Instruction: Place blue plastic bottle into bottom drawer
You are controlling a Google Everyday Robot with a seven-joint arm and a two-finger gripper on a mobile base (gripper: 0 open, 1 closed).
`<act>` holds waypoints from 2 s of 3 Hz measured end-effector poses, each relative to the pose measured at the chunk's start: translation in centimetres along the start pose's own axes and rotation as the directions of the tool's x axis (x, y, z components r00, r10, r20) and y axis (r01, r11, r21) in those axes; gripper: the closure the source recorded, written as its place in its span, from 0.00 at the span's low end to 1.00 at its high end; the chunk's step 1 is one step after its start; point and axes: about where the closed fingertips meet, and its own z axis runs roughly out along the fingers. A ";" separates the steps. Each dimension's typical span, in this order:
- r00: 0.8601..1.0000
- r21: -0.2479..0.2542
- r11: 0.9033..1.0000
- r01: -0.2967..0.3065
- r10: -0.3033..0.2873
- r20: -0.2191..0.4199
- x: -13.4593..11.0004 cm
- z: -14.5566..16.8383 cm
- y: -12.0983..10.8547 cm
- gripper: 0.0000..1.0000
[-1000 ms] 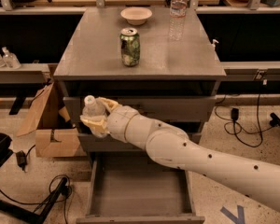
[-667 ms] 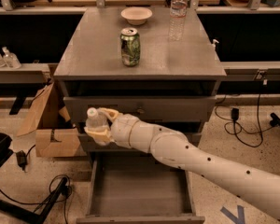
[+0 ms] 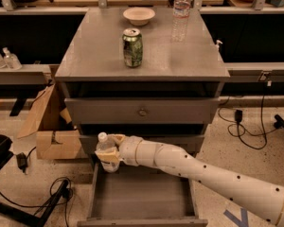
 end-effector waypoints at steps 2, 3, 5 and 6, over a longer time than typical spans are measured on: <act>0.998 -0.008 0.999 -0.052 0.052 -0.019 3.5 0.9 -0.8 1.00; 0.998 -0.037 0.997 -0.061 0.060 -0.014 9.0 2.9 -2.3 1.00; 0.998 -0.136 0.989 -0.059 0.058 -0.013 21.2 5.2 -4.5 1.00; 0.997 -0.173 0.983 -0.068 0.064 -0.032 25.6 5.6 -5.0 1.00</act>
Offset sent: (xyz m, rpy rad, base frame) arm 0.0096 -0.0067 -0.0420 0.0367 0.0745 -0.0183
